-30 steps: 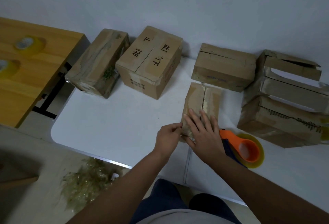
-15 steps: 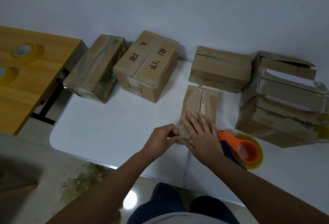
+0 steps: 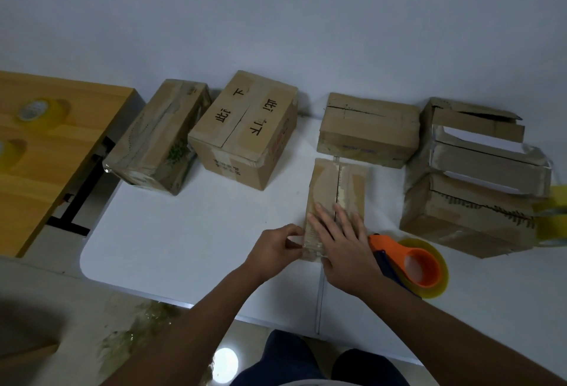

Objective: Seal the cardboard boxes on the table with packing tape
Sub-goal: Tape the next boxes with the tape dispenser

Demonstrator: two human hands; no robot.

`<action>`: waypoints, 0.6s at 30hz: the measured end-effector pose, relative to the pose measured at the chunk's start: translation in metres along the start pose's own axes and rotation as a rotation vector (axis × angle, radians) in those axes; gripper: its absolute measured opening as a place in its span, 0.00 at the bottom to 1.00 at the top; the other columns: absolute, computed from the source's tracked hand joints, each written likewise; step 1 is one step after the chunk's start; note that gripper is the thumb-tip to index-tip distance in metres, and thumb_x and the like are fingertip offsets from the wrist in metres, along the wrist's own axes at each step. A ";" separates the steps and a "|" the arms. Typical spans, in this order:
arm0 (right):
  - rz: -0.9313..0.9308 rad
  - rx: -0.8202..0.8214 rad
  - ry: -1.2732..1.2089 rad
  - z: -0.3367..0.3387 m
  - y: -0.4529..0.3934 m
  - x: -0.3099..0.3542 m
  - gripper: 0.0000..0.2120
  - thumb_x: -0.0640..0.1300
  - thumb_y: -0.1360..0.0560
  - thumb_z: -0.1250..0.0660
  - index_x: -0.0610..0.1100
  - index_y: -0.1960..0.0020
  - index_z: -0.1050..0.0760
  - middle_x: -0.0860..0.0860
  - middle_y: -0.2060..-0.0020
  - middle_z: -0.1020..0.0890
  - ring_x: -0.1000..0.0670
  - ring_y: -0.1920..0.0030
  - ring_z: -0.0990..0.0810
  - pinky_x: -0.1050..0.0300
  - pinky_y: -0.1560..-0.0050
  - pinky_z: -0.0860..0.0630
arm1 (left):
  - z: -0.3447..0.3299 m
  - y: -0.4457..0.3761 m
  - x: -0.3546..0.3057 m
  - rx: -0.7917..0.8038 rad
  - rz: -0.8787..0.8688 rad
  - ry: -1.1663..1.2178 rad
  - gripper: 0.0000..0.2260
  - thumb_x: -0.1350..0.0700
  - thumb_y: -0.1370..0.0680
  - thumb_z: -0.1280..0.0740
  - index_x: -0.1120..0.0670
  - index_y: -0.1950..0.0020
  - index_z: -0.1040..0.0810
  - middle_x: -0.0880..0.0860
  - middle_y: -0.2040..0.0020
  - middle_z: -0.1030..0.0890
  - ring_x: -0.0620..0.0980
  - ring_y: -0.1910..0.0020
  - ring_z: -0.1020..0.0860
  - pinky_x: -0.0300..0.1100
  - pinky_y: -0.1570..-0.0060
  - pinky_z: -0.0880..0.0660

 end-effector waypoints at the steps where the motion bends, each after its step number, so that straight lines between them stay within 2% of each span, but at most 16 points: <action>1: 0.000 0.000 -0.001 0.000 0.000 0.000 0.44 0.48 0.29 0.34 0.49 0.19 0.54 0.51 0.20 0.55 0.41 0.21 0.56 0.34 0.25 0.50 | -0.003 0.002 -0.004 -0.005 0.008 -0.023 0.14 0.63 0.23 0.29 0.55 0.38 0.20 0.48 0.45 0.16 0.42 0.53 0.17 0.34 0.50 0.23; 4: 0.000 -0.006 -0.012 0.001 0.000 0.000 0.45 0.45 0.31 0.34 0.49 0.19 0.54 0.51 0.20 0.55 0.40 0.21 0.56 0.34 0.25 0.52 | -0.017 0.006 -0.017 0.032 0.023 -0.115 0.19 0.63 0.20 0.35 0.54 0.29 0.27 0.53 0.38 0.19 0.52 0.42 0.20 0.33 0.47 0.28; 6: 0.004 0.017 -0.031 0.002 0.000 0.000 0.47 0.43 0.31 0.35 0.50 0.19 0.56 0.52 0.20 0.57 0.41 0.21 0.59 0.35 0.25 0.55 | -0.024 0.009 -0.017 0.105 0.096 -0.121 0.25 0.64 0.18 0.40 0.51 0.22 0.37 0.53 0.31 0.24 0.53 0.37 0.24 0.31 0.47 0.34; 8: 0.032 0.029 -0.088 0.003 -0.001 0.001 0.47 0.41 0.30 0.36 0.52 0.20 0.59 0.54 0.21 0.62 0.44 0.22 0.65 0.38 0.25 0.63 | -0.025 0.013 -0.009 0.178 0.177 -0.043 0.29 0.66 0.19 0.44 0.48 0.20 0.43 0.51 0.25 0.31 0.52 0.30 0.30 0.32 0.42 0.36; 10: 0.050 0.078 -0.296 0.008 -0.004 -0.001 0.42 0.42 0.26 0.36 0.56 0.20 0.56 0.58 0.22 0.62 0.48 0.23 0.68 0.44 0.25 0.68 | -0.017 0.016 0.001 0.170 0.237 0.056 0.31 0.69 0.20 0.47 0.47 0.20 0.43 0.50 0.22 0.36 0.51 0.25 0.35 0.37 0.36 0.35; 11: 0.024 0.094 -0.454 0.013 -0.007 -0.005 0.37 0.44 0.24 0.36 0.57 0.21 0.51 0.59 0.21 0.58 0.50 0.22 0.66 0.46 0.25 0.68 | -0.009 0.016 0.007 0.120 0.277 0.094 0.31 0.69 0.20 0.48 0.46 0.20 0.42 0.51 0.22 0.37 0.50 0.24 0.36 0.39 0.34 0.32; 13: -0.111 -0.004 -0.710 0.029 -0.011 -0.029 0.31 0.45 0.22 0.34 0.55 0.23 0.43 0.56 0.21 0.50 0.49 0.21 0.59 0.44 0.23 0.58 | 0.011 0.016 0.015 -0.011 0.343 0.112 0.28 0.67 0.18 0.48 0.47 0.21 0.40 0.54 0.22 0.35 0.50 0.25 0.34 0.42 0.35 0.29; 15: -0.290 -0.105 -0.793 0.037 -0.008 -0.057 0.31 0.48 0.21 0.35 0.51 0.22 0.43 0.53 0.21 0.48 0.49 0.22 0.51 0.45 0.23 0.48 | 0.023 0.011 0.009 -0.092 0.313 0.029 0.23 0.61 0.15 0.47 0.49 0.20 0.40 0.53 0.22 0.35 0.51 0.25 0.34 0.43 0.30 0.33; 18: -0.391 -0.036 -0.966 0.026 0.003 -0.060 0.31 0.48 0.19 0.38 0.47 0.21 0.48 0.55 0.22 0.47 0.53 0.26 0.40 0.52 0.27 0.37 | 0.013 -0.001 -0.024 -0.072 0.161 -0.101 0.22 0.51 0.15 0.45 0.52 0.20 0.41 0.52 0.20 0.40 0.53 0.22 0.39 0.45 0.25 0.41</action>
Point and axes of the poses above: each hand's wrist, its own y-axis away from the middle knuckle, its own z-axis out of the back of the hand, x = y × z, the point moved 10 cm from there along -y, towards the middle knuckle
